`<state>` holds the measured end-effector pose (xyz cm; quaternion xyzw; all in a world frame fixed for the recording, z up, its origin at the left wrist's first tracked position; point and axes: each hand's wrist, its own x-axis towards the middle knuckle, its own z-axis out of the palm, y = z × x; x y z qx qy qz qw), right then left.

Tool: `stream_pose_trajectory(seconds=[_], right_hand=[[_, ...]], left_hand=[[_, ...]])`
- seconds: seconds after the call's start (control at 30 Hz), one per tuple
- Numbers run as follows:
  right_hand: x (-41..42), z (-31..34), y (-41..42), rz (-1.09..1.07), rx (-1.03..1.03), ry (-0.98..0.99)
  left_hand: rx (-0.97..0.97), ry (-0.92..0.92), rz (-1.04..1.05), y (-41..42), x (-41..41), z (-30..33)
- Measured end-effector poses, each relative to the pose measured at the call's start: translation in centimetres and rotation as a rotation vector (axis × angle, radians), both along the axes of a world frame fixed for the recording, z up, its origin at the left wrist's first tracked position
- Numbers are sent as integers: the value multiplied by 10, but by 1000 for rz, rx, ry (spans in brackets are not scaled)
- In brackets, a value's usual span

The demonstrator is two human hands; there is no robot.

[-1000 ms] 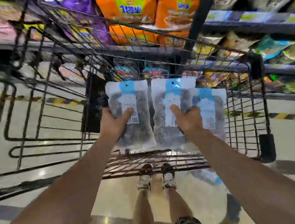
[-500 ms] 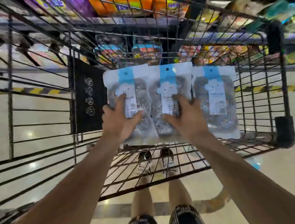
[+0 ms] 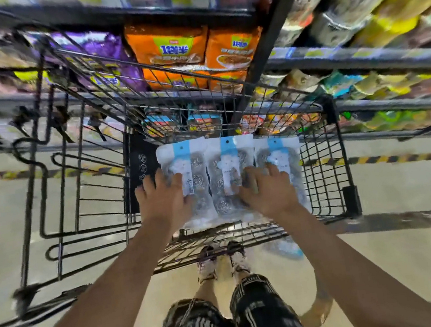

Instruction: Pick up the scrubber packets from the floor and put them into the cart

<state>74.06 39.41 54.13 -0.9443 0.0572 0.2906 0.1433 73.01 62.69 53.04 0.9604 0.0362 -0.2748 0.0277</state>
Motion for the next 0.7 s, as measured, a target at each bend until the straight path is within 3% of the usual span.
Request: stream_pose_trajectory(seconds=[0.13, 0.37, 0.7], right_hand=[[-27, 53, -9, 56, -66, -126], [-97, 100, -41, -53, -110, -355], [-218, 119, -117, -471, -231, -471]], left_hand=[[-2, -55, -71, -12, -9, 52], [-81, -200, -250, -61, -39, 127], [-222, -370, -688, -195, -98, 154]])
